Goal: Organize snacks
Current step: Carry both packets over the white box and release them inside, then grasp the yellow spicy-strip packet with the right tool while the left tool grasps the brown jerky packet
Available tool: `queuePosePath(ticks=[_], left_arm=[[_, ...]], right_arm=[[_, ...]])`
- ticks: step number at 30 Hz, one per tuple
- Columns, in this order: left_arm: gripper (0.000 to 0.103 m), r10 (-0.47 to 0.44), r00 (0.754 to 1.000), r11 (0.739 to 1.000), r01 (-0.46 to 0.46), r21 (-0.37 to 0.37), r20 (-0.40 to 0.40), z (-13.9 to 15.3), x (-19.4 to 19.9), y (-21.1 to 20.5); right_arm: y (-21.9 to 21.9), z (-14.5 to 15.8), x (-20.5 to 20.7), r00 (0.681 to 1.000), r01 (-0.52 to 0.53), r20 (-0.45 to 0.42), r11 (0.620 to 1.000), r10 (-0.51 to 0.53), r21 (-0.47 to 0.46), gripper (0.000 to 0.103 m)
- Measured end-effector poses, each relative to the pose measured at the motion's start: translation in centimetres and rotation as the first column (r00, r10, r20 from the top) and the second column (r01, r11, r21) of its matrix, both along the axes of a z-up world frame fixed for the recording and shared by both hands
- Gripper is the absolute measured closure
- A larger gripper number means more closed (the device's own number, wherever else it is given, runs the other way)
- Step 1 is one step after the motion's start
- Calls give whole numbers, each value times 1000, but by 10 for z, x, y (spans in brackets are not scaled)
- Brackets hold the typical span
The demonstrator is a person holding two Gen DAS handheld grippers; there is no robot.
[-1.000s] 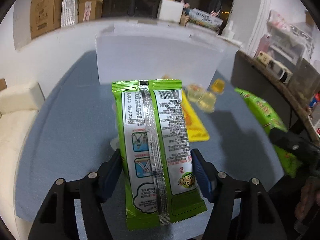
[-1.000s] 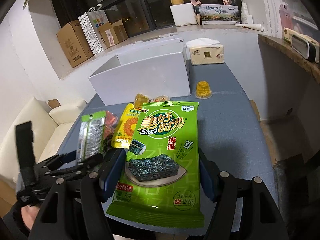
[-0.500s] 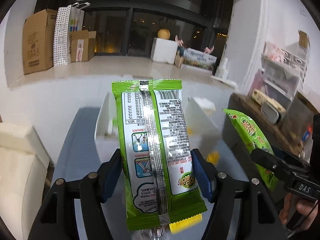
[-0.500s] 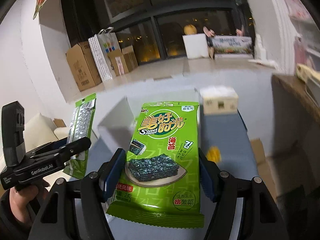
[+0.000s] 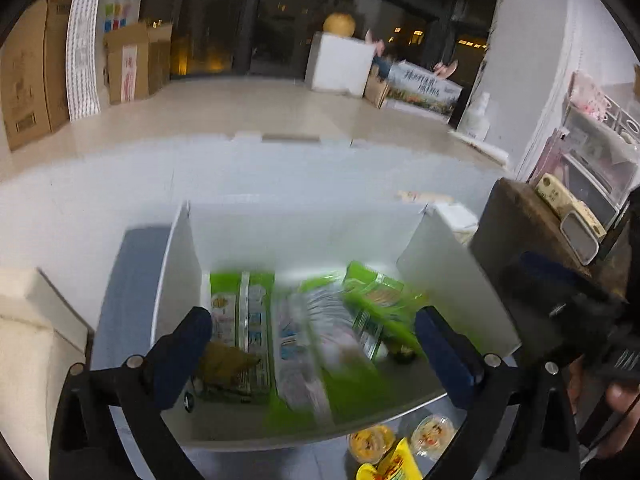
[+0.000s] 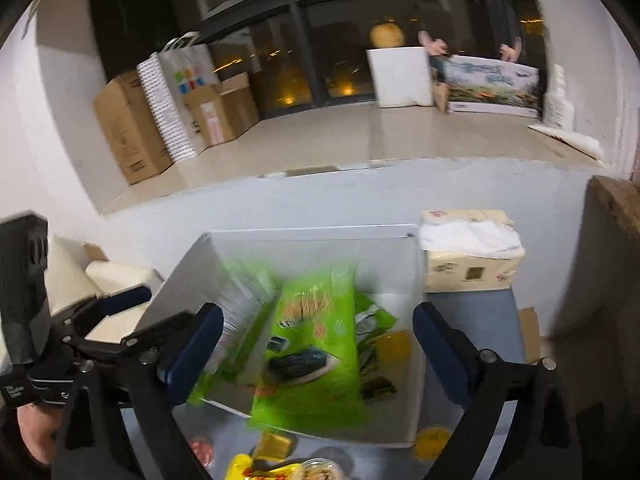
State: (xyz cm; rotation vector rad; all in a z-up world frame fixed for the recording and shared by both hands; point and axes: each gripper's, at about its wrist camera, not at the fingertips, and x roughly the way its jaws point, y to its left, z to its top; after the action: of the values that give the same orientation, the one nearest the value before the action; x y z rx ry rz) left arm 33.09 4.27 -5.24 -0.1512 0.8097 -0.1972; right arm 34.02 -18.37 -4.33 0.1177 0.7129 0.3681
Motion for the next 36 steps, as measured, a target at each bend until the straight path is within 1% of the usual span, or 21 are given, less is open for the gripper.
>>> queuePosePath(ticks=[2, 4, 5, 7, 10, 11, 12, 13, 15, 18, 21, 22, 25, 26, 29, 31, 33, 35, 36], left_arm=[[0, 12, 1000, 1000, -12, -4, 8, -6, -5, 4], [0, 22, 1000, 1000, -22, -12, 10, -8, -9, 7], [0, 28, 999, 999, -28, -19, 14, -7, -13, 9], [0, 23, 999, 1000, -22, -22, 32, -3, -24, 12], [0, 19, 997, 1000, -19, -6, 70, 6, -43, 12], [0, 19, 997, 1000, -19, -2, 80, 9, -53, 12], [0, 19, 996, 1000, -19, -2, 88, 12, -62, 13], [0, 24, 993, 1000, -24, 1, 112, 14, -73, 14], [0, 18, 992, 1000, -21, 19, 126, 15, -96, 12], [0, 31, 989, 998, -38, 49, 141, 10, -138, 15], [0, 43, 988, 998, -49, 44, 146, -5, -183, 21], [0, 41, 990, 998, -46, 37, 137, -14, -201, 23], [0, 58, 992, 998, -61, 27, 110, -36, -238, 28], [0, 54, 993, 998, -56, 20, 102, -42, -247, 29], [0, 63, 994, 998, -65, 17, 85, -59, -273, 31], [0, 60, 996, 998, -61, 11, 67, -69, -285, 31], [0, 51, 997, 999, -52, 13, 57, -75, -292, 31], [0, 30, 998, 999, -31, 31, 50, -80, -298, 29], [0, 22, 999, 999, -23, 37, 44, -82, -297, 28]], right_arm=[[-11, -2, -5, 1000, 14, -1, 1000, -14, 20, 5], [-18, 0, -14, 1000, 17, 17, 1000, -18, 17, 5], [-21, 1, -21, 999, 21, 28, 1000, -21, 10, 5], [-26, 3, -32, 999, 14, 33, 1000, -15, 26, 5], [-33, 7, -62, 999, 2, 54, 999, -5, 52, 4], [-35, 8, -76, 998, -3, 64, 998, -1, 61, 0], [-36, 9, -90, 997, -17, 71, 997, 12, 69, 0], [-37, 9, -98, 997, -28, 76, 997, 23, 70, 0], [-37, 5, -125, 996, -49, 83, 997, 44, 64, 0], [-31, -13, -158, 995, -80, 58, 996, 77, 44, 0], [-22, -46, -176, 994, -106, -26, 994, 107, 25, 0], [-17, -60, -180, 991, -118, -64, 993, 119, 29, 0], [-2, -90, -184, 980, -138, -137, 989, 144, 57, 0], [3, -96, -184, 978, -144, -143, 988, 150, 57, 0], [25, -117, -168, 972, -153, -178, 988, 155, 25, 0], [35, -128, -153, 972, -135, -192, 991, 133, 2, 0], [41, -136, -137, 969, -124, -215, 992, 124, 12, 0], [41, -143, -120, 963, -109, -244, 993, 116, 42, 0], [43, -145, -115, 963, -100, -249, 995, 103, 27, 0]])
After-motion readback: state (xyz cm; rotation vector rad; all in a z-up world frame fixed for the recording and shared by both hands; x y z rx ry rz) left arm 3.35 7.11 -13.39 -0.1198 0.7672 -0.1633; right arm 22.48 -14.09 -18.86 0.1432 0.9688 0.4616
